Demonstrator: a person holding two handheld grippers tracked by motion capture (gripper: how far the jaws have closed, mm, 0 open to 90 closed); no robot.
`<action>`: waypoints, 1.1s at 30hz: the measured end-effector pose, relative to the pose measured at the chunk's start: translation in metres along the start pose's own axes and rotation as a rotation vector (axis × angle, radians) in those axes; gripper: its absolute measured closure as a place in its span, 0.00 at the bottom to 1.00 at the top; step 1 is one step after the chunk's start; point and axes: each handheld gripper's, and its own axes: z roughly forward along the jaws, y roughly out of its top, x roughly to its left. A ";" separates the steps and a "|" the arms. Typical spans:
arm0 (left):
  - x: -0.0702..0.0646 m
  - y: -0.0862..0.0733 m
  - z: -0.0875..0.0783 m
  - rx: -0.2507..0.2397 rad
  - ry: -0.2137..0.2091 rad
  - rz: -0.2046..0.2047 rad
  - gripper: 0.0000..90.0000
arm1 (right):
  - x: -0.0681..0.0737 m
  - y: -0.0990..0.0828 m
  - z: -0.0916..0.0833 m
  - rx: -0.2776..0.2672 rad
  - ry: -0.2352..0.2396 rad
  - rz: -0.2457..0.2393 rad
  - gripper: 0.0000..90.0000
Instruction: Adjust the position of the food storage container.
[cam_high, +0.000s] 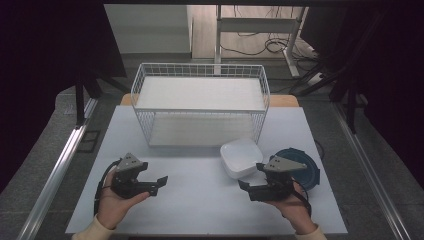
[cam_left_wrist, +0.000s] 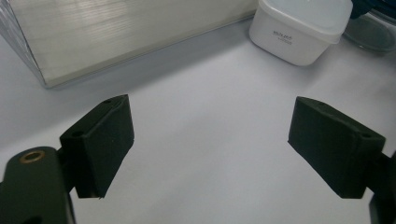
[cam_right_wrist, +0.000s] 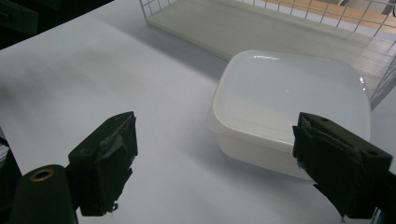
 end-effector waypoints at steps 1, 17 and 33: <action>0.000 0.000 0.000 0.001 0.000 0.005 0.16 | 0.000 0.000 0.000 0.001 0.001 0.001 0.16; 0.002 -0.002 -0.004 0.019 0.013 0.036 0.15 | -0.007 0.005 0.000 0.038 0.021 -0.011 0.25; 0.002 -0.001 -0.002 0.032 -0.025 0.026 0.15 | -0.062 0.040 -0.029 0.114 -0.022 0.040 0.48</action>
